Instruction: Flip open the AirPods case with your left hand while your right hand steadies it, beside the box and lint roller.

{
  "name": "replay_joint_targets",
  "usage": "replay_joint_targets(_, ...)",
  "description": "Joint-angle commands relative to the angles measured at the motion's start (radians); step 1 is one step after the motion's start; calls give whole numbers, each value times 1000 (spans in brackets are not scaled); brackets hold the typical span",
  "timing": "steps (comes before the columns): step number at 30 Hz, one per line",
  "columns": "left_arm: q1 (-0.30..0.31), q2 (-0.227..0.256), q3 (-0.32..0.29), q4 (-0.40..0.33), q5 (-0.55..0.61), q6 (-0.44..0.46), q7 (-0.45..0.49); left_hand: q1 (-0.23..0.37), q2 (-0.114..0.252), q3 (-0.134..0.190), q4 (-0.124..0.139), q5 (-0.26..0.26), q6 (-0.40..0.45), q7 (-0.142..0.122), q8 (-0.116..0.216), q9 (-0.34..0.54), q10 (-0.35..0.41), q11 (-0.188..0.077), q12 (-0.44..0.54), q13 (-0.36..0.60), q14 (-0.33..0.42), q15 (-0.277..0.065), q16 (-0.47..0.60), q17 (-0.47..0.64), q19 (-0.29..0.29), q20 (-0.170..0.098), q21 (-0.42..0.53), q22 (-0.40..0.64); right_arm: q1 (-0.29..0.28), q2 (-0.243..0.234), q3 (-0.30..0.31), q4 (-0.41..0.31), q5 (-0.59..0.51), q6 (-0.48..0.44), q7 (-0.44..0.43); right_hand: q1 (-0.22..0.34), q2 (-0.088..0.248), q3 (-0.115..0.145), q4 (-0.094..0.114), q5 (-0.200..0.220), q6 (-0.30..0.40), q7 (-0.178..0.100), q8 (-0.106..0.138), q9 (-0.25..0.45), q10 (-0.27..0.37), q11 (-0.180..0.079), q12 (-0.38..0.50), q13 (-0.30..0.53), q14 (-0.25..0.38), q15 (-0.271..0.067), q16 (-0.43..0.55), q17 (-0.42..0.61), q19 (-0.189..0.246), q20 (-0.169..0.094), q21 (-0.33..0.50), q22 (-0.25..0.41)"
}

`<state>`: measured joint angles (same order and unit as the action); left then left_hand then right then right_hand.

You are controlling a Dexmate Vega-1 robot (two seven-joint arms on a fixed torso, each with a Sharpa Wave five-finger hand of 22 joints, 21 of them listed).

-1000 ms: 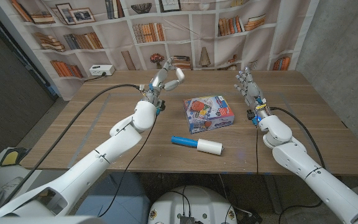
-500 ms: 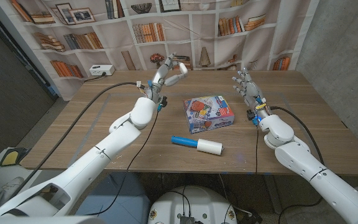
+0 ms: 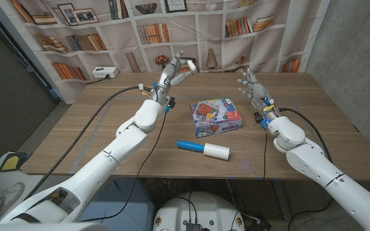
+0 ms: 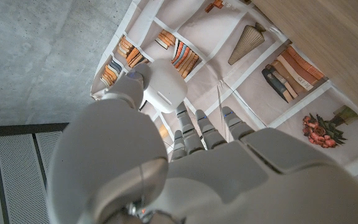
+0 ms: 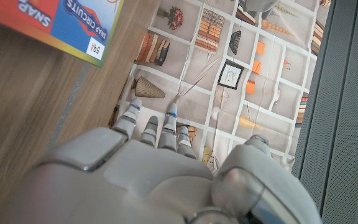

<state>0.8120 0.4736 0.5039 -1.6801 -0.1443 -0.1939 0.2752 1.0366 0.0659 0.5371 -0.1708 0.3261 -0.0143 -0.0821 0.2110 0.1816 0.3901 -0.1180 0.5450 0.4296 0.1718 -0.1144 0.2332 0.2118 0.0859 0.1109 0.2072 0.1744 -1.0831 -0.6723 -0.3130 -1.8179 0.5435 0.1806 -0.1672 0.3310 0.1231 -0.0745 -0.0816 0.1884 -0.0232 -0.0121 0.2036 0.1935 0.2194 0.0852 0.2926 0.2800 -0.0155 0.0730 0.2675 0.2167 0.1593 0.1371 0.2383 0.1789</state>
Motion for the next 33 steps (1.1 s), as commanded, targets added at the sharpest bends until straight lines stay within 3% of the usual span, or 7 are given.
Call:
replay_joint_targets(1,-14,-38,-2,76,-95,-94,-56,4,9,-6,4,9,8,-3,5,2,167,-100,25,72,6,-4,5,1,3,-3,-1,5,-31,-39,29,-107,3,-83,-47,8,8,16,-3,-3,-3,14,5,3,20,5,15,20,81,-17,38,19,90,2,31,9)
replay_joint_targets(11,-36,-52,6,131,-157,-145,-132,4,11,-10,4,11,0,-7,-1,2,163,-100,20,72,-5,-3,1,2,-4,-1,-4,5,-38,-37,51,-113,70,-82,-9,9,15,34,-5,-4,21,30,14,2,20,4,20,39,180,-34,98,67,183,-5,70,21)
replay_joint_targets(14,-40,-53,8,139,-163,-150,-142,5,13,-10,4,11,-2,-7,-2,2,162,-100,18,72,-6,-4,1,2,-4,-2,-4,5,-41,-28,57,-114,100,-85,-6,13,17,45,-8,-4,45,39,20,2,43,4,30,47,230,-47,136,101,253,-16,105,32)
replay_joint_targets(18,-40,-57,8,146,-174,-155,-151,6,13,-11,4,12,-2,-7,-2,2,161,-100,17,72,-6,-4,1,2,-5,-1,-4,6,-47,-20,66,-127,131,-96,-18,47,16,81,-31,-6,82,52,20,2,72,3,25,67,432,-119,314,235,344,-47,189,82)
replay_joint_targets(24,-50,-64,12,174,-219,-177,-205,6,14,-13,4,13,0,-8,-2,2,161,-100,15,73,-6,-3,1,3,-5,-1,-4,6,-42,-39,80,-135,218,-150,21,119,-13,121,-64,-10,106,60,9,12,117,13,-13,97,629,-214,754,645,532,-82,423,255)
replay_joint_targets(27,-57,-68,14,190,-237,-193,-232,6,14,-13,3,14,0,-9,-2,2,160,-100,14,73,-8,-2,0,3,-5,-2,-4,6,-38,-59,87,-150,246,-201,9,134,-21,127,-65,-10,103,66,4,13,141,18,-18,103,752,-261,833,645,652,-116,527,317)
replay_joint_targets(33,-63,-75,16,209,-269,-216,-272,7,15,-14,3,16,-1,-11,-3,2,159,-100,11,73,-10,-2,0,3,-9,-1,-6,6,-48,-65,113,-171,316,-254,-18,160,-34,135,-69,-11,141,85,13,13,220,7,-3,112,893,-287,907,645,742,-159,646,405)
